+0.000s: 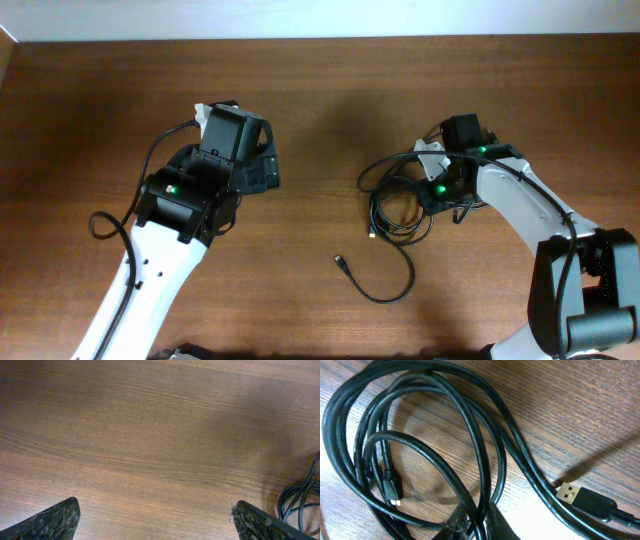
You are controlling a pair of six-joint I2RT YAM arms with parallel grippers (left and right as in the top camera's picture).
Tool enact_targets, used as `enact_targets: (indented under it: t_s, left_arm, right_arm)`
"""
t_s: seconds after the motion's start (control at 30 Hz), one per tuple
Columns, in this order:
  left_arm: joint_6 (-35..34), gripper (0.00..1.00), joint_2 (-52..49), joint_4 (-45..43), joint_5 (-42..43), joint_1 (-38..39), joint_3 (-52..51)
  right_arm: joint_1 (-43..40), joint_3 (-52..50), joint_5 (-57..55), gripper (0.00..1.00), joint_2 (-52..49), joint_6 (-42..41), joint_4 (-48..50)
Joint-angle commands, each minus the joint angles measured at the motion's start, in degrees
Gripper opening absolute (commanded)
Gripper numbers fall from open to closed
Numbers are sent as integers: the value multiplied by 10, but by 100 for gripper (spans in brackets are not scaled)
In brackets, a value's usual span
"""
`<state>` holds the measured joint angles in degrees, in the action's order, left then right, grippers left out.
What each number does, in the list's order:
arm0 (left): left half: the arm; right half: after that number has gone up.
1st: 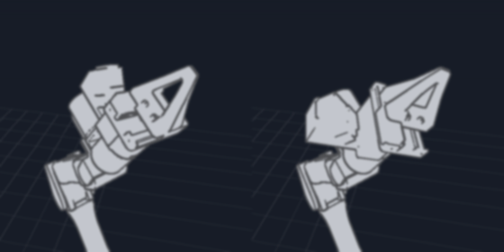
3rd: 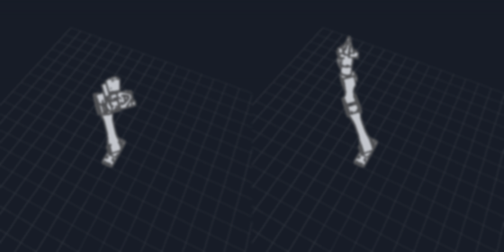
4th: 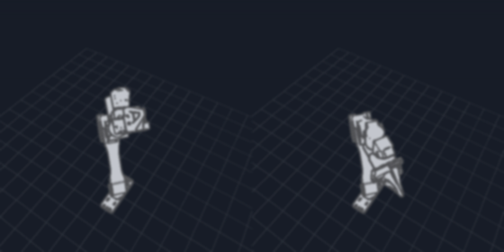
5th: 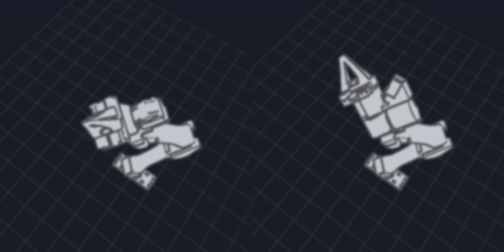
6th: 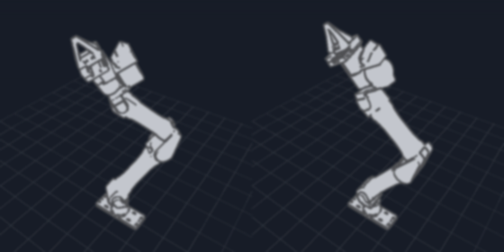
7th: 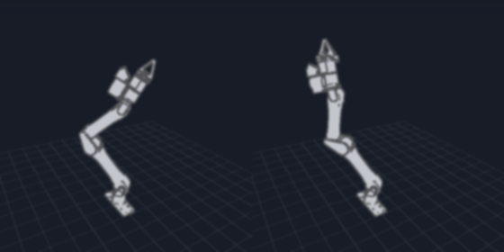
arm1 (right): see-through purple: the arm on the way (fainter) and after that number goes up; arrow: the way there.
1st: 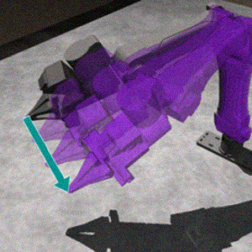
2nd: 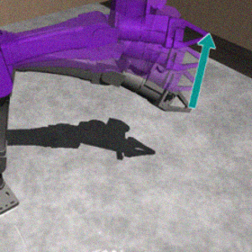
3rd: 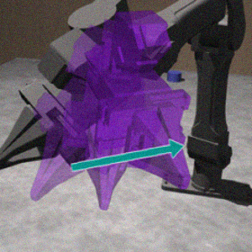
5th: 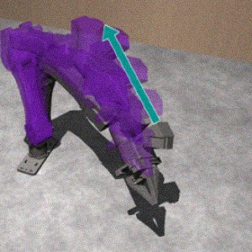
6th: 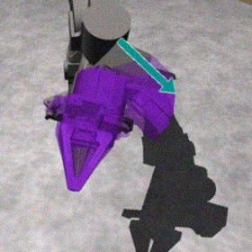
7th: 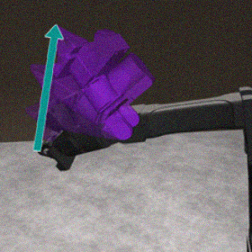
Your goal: Untangle cables
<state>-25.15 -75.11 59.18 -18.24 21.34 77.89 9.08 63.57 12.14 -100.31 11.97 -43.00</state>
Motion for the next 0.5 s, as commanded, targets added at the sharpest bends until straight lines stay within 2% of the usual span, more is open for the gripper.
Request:
enact_targets:
  t_s: [0.0,0.17,0.2,0.33,0.47]
  left_arm:
    - [-9,99,11,1,0,-3,2]
    - [-9,99,11,1,0,-3,2]
    - [-9,99,11,1,0,-3,2]
    - [-9,99,11,1,0,-3,2]
    - [-9,99,11,1,0,-3,2]
  right_arm:
    - [-2,34,7,13,-4,0,-10]
    - [-2,38,7,17,-5,0,-42]
    - [-2,38,7,22,-5,0,-54]
    - [-2,35,7,22,-5,1,-75]
    - [-2,-16,7,22,-5,0,-34]
